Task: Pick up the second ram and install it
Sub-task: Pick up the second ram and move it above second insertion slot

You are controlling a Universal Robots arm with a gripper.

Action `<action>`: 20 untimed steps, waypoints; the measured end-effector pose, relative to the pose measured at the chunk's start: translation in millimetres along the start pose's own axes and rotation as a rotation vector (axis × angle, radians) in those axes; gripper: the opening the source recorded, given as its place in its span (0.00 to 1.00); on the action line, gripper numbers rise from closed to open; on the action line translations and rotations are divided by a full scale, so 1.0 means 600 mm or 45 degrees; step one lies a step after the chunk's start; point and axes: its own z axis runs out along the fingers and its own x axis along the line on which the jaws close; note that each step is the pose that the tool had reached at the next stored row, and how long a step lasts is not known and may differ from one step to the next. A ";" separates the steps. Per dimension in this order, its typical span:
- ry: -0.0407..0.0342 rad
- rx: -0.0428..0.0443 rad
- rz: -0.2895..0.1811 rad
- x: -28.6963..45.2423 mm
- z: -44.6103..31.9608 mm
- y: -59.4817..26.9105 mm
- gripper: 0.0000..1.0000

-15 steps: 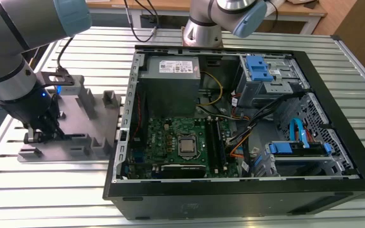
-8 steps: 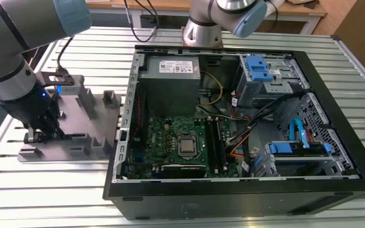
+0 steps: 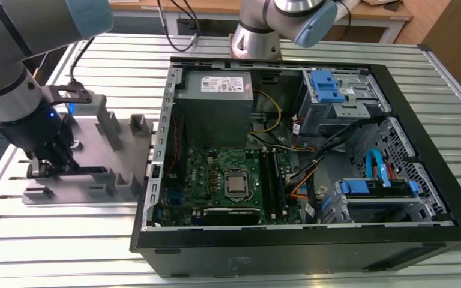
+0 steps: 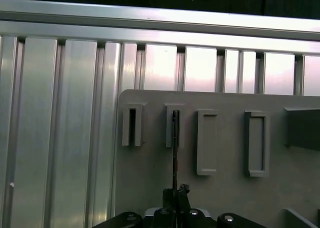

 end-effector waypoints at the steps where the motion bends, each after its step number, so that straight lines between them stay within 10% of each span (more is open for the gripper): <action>1: -0.0001 0.000 0.000 0.000 -0.003 0.000 0.13; 20: -0.0001 0.000 0.000 -0.001 -0.045 0.000 0.13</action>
